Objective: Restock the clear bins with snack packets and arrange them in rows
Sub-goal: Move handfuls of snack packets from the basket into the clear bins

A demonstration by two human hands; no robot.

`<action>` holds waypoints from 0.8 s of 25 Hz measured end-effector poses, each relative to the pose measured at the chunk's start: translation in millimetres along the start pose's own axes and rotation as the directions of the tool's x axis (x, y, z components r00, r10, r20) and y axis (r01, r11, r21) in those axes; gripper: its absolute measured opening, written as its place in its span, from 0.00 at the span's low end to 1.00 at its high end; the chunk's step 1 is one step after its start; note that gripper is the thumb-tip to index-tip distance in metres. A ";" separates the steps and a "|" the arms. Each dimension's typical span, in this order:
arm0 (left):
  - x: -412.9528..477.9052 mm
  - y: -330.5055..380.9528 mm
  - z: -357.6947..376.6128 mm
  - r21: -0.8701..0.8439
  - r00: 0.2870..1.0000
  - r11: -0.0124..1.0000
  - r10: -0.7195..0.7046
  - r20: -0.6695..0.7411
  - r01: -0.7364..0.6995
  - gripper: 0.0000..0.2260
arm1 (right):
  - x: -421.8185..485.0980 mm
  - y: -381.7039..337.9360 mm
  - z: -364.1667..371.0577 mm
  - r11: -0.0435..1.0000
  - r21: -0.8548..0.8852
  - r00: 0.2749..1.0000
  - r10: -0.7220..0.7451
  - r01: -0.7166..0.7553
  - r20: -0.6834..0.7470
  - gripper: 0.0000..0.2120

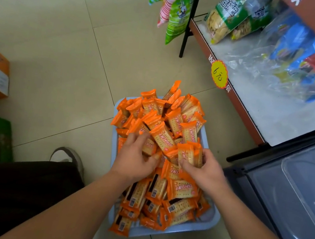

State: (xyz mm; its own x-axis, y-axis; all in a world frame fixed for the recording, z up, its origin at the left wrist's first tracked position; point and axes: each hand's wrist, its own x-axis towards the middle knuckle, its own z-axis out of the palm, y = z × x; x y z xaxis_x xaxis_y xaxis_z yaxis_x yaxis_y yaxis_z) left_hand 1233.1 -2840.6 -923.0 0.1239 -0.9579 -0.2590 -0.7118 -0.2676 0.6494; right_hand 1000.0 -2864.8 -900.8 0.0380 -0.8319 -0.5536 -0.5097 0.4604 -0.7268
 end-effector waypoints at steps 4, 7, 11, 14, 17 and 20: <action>-8.0 -2.2 3.2 0.187 0.988 0.982 0.009 0.154 -0.038 0.50 | 4.7 9.8 7.4 1.000 0.003 1.000 0.019 -0.019 0.007 0.23; -12.1 -5.6 -0.2 0.223 0.987 0.966 0.106 0.124 -0.132 0.39 | 4.1 9.5 8.4 1.000 0.001 1.000 -0.001 0.001 0.018 0.22; -15.6 3.4 -17.5 0.240 0.990 0.961 0.131 0.049 -0.138 0.32 | -5.1 -2.2 1.8 0.997 -0.051 0.998 -0.059 0.061 0.030 0.21; -28.2 28.1 -44.5 0.269 0.985 0.948 0.174 0.015 -0.172 0.31 | -26.2 -31.1 -14.4 0.983 -0.135 0.992 -0.119 0.123 0.039 0.20; -43.9 62.5 -76.2 0.246 0.963 0.934 0.270 -0.014 -0.259 0.32 | -57.4 -64.4 -41.6 0.957 -0.234 0.985 -0.173 0.173 0.020 0.17; -61.6 101.7 -99.3 0.209 0.912 0.898 0.406 -0.057 -0.387 0.32 | -99.9 -86.3 -80.5 0.937 -0.295 0.976 -0.211 0.188 -0.047 0.16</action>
State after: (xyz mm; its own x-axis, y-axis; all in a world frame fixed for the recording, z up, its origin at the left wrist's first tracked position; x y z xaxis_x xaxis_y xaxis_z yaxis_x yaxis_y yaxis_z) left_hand 1221.7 -2819.1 -770.0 -0.1373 -0.9882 0.0682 -0.8317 0.1524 0.5340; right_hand 971.1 -2846.4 -750.1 0.1047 -0.9239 -0.3682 -0.7241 0.1830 -0.6650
